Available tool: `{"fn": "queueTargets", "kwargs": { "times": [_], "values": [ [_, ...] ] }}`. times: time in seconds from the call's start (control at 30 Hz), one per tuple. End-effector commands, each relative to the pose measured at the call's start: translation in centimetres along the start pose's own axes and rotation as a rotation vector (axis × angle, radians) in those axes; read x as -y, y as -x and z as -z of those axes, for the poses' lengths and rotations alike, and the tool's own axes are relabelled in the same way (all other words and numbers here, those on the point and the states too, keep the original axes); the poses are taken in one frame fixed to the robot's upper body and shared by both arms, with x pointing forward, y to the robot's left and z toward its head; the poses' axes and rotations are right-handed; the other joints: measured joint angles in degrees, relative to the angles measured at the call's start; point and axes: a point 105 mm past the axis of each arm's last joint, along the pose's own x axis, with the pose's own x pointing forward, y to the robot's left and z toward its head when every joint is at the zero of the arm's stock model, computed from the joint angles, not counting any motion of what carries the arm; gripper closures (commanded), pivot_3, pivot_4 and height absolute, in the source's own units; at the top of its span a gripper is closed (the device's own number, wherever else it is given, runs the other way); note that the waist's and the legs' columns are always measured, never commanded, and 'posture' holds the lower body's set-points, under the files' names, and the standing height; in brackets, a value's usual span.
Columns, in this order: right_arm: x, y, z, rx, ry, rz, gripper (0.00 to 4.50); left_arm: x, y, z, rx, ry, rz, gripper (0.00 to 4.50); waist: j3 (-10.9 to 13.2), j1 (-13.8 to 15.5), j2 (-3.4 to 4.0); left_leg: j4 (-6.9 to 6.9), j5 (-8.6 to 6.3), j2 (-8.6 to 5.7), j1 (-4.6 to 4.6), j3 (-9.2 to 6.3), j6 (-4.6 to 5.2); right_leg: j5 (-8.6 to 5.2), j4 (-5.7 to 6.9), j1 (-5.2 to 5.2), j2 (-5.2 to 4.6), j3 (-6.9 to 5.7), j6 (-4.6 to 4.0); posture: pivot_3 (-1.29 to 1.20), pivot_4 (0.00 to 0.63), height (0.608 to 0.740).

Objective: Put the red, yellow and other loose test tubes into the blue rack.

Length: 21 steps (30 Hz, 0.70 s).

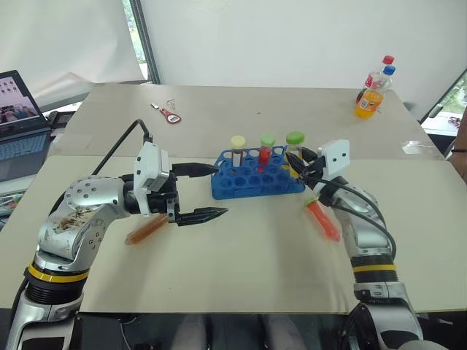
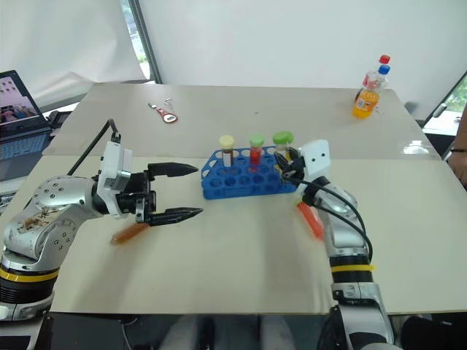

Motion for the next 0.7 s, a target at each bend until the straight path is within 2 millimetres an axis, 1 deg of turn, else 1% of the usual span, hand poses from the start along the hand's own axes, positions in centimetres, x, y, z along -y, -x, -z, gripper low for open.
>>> {"fn": "queueTargets", "kwargs": {
  "times": [0.03, 0.2, 0.37, 0.53, 0.6, 0.63, 0.7],
  "values": [
    [0.6, 0.2, -0.2, 0.048, -0.022, 0.096, 3.54, 0.3, -0.3, -0.9, 0.031, -0.011, 0.003, 0.00, 0.00, -0.11, 0.00, 0.00, 0.00, 0.00, 0.00, 0.00, 0.00, 0.00, 0.00, 0.00, 0.00, 0.00, 0.00, 0.00, 0.150, 0.740],
    [0.5, 0.2, 0.9, 0.061, -0.106, 0.210, 3.54, 0.2, -0.7, -1.3, 0.061, 0.019, -0.018, 0.00, 0.00, -0.70, 0.00, 0.01, 0.01, 0.00, 0.01, -0.11, -0.01, 0.00, 0.05, 0.00, -0.01, 0.01, -0.01, 0.00, 0.150, 0.740],
    [-0.8, -0.1, 1.9, 0.049, -0.160, 0.236, 3.54, 0.3, -0.9, -1.3, 0.063, 0.034, -0.022, 0.00, 0.00, -1.24, 0.00, 0.00, 0.01, -0.01, 0.03, -0.49, -0.02, 0.01, 0.21, 0.01, -0.01, 0.01, -0.01, 0.00, 0.150, 0.740],
    [-0.8, 0.1, 1.6, 0.082, -0.170, 0.258, 3.54, 0.4, -1.1, -1.2, 0.058, 0.039, -0.023, 0.00, -0.01, -1.39, 0.01, -0.02, 0.01, 0.00, 0.06, -0.52, -0.02, 0.01, 0.21, 0.01, 0.00, 0.01, -0.02, 0.00, 0.150, 0.740],
    [-0.6, 0.4, 1.5, 0.084, -0.174, 0.253, 2.48, 0.3, -1.1, -1.1, 0.058, 0.038, -0.026, 0.00, 0.00, -1.37, 0.01, -0.02, 0.01, -0.01, 0.05, -0.52, -0.02, 0.01, 0.21, 0.01, -0.01, 0.01, -0.01, 0.00, 0.150, 0.740],
    [-0.5, 0.5, 1.5, 0.081, -0.169, 0.249, 2.20, 0.3, -1.2, -1.1, 0.058, 0.038, -0.027, 0.00, 0.00, -1.37, 0.01, -0.02, 0.01, -0.01, 0.05, -0.52, -0.02, 0.01, 0.21, 0.01, -0.01, 0.01, -0.02, 0.00, 0.150, 0.740],
    [-0.2, 0.7, 1.3, 0.065, -0.152, 0.240, 1.43, 0.3, -1.2, -1.1, 0.061, 0.038, -0.031, 0.00, 0.00, -1.28, 0.01, -0.02, 0.01, -0.02, 0.02, -0.53, -0.02, 0.01, 0.21, 0.00, -0.02, 0.00, -0.02, 0.00, 0.150, 0.740]
  ]
}}
